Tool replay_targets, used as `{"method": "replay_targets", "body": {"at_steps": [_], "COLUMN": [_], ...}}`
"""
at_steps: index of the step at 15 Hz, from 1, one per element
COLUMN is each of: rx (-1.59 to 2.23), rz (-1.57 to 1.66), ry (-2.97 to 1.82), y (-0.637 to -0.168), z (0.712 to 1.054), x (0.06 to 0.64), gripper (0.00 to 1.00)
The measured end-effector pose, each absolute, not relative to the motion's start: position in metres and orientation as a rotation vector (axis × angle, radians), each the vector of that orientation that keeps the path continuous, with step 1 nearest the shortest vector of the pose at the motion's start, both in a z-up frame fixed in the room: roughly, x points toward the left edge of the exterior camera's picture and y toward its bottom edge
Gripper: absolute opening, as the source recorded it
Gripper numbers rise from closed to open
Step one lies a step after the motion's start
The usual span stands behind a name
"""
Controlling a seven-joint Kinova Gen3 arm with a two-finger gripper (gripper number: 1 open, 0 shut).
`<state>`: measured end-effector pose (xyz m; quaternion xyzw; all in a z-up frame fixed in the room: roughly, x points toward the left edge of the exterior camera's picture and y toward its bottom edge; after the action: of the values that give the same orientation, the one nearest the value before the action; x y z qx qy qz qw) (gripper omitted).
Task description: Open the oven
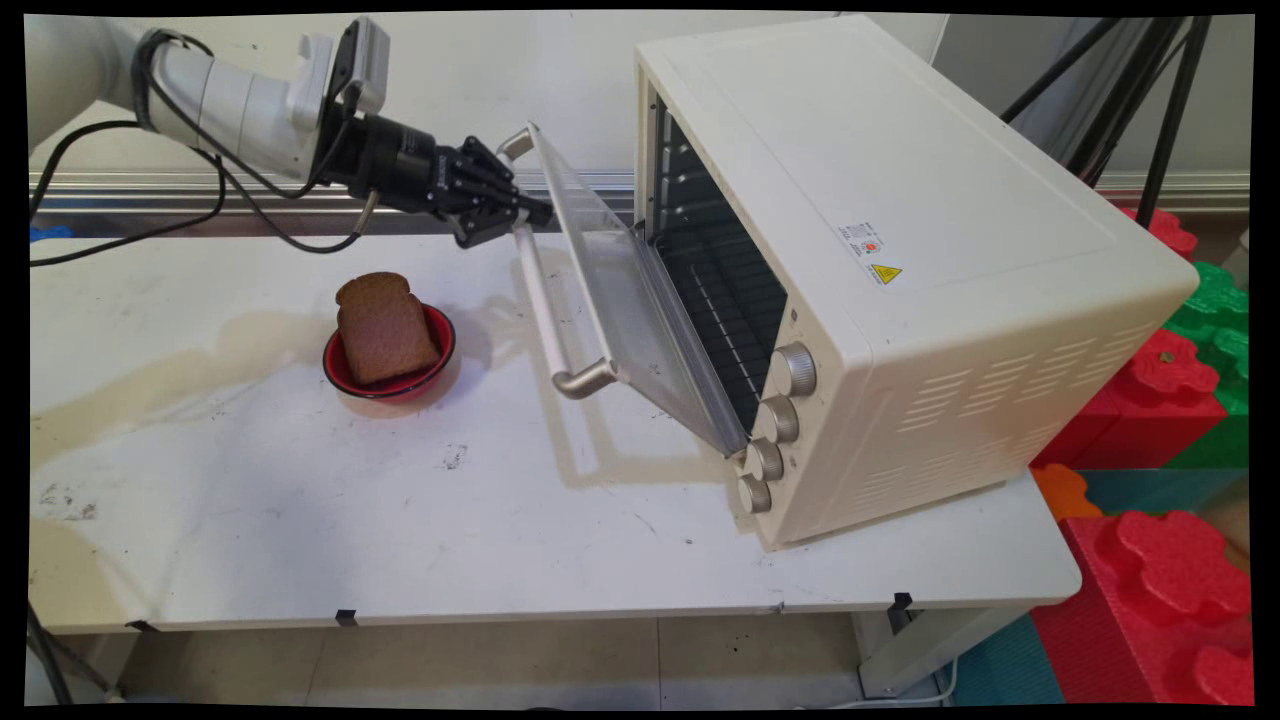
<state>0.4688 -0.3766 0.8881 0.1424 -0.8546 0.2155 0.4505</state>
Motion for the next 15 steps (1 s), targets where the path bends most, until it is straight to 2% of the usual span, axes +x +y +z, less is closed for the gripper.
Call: {"method": "replay_targets", "body": {"at_steps": [15], "rx": [0.365], "rz": [0.499], "ry": [-2.173], "y": [-0.357], "z": [0.854], "x": [0.492], "gripper": [0.0]}}
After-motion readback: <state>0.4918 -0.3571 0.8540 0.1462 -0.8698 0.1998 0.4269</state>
